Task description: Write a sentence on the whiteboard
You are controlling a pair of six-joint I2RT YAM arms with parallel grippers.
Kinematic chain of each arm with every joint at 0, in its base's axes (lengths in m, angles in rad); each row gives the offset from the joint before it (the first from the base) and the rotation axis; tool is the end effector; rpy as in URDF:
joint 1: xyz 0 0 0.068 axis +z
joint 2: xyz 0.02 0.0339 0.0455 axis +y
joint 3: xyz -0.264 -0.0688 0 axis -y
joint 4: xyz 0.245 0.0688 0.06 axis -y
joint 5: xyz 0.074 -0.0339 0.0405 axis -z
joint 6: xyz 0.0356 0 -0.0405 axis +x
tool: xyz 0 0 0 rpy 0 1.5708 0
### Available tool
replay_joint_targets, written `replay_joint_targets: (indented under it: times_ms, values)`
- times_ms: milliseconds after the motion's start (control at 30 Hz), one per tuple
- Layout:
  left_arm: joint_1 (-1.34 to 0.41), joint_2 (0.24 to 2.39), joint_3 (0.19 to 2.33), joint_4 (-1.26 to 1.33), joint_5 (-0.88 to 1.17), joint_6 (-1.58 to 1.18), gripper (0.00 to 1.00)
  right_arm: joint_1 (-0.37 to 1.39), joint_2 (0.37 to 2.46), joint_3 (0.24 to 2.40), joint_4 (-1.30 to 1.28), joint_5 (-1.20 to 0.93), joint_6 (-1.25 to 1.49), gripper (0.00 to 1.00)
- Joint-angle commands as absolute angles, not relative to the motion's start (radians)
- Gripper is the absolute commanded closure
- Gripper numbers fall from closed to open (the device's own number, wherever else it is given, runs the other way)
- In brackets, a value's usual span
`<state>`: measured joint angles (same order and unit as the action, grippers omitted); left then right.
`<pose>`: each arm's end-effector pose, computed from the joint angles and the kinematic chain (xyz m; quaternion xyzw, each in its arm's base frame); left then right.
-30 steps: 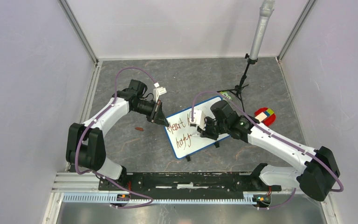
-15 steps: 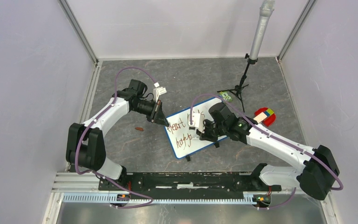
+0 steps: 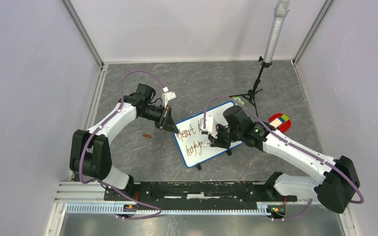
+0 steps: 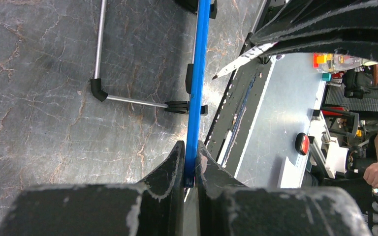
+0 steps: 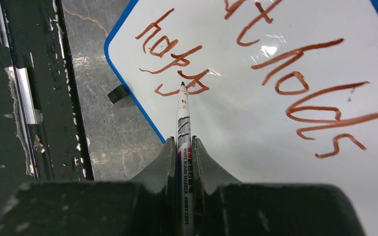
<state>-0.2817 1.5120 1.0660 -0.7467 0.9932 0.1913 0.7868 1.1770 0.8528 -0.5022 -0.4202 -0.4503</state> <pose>0.2663 -0.1081 0.2387 0.2894 0.8185 -0.4749 0.1439 0.1607 0.1818 0.2578 -0.5901 0.6983 0.2511 0.3181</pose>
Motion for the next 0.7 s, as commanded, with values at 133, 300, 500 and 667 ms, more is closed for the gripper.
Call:
replay_joint_targets:
  times_ms: [133,300,500,667]
  values:
    - [-0.281,1.506,1.096,-0.746,0.969,0.222,0.97,0.67,1.128,0.909,-0.547,-0.5,-0.47,1.0]
    - [-0.282,1.507,1.099,-0.746,0.965,0.219,0.98,0.637,1.115,0.893,-0.551,-0.541,-0.48,1.0]
    - [-0.282,1.511,1.104,-0.746,0.968,0.215,0.98,0.637,1.119,0.871,-0.522,-0.563,-0.473,1.0]
    - [-0.282,1.512,1.103,-0.746,0.969,0.213,0.98,0.638,1.136,0.868,-0.501,-0.536,-0.469,1.0]
